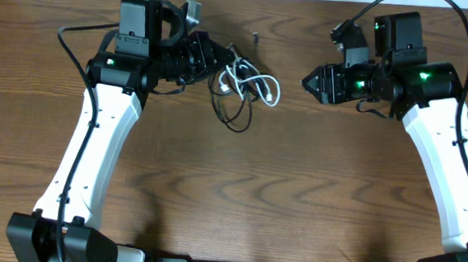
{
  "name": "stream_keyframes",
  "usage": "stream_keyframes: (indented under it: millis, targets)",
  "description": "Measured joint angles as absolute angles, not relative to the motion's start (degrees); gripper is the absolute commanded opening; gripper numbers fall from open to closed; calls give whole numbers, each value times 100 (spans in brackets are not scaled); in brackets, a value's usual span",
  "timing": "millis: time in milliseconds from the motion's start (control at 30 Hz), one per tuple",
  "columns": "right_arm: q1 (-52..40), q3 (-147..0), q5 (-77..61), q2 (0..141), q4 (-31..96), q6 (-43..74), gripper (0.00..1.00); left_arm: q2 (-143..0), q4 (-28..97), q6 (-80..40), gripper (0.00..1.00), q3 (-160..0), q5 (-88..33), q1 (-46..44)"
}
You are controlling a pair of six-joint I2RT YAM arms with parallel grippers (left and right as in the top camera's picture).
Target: Untangle cables
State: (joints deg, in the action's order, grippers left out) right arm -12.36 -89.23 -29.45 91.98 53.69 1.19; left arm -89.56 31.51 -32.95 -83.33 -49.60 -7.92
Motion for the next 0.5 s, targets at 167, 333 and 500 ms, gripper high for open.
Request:
stream_keyframes:
  millis: [167, 333, 500]
  targets:
    - [-1352, -8923, -3590, 9306, 5332, -416, 61, -8956, 2987, -3319, 8, -8333, -5417, -792]
    - [-1636, -8923, -3872, 9507, 5297, -867, 60, -8956, 2954, -3433, 7, -8333, -5568, -792]
    - [-1712, -8923, -4294, 9988, 5190, -1177, 56, -8956, 2954, -3452, 8, -8333, -5594, -792]
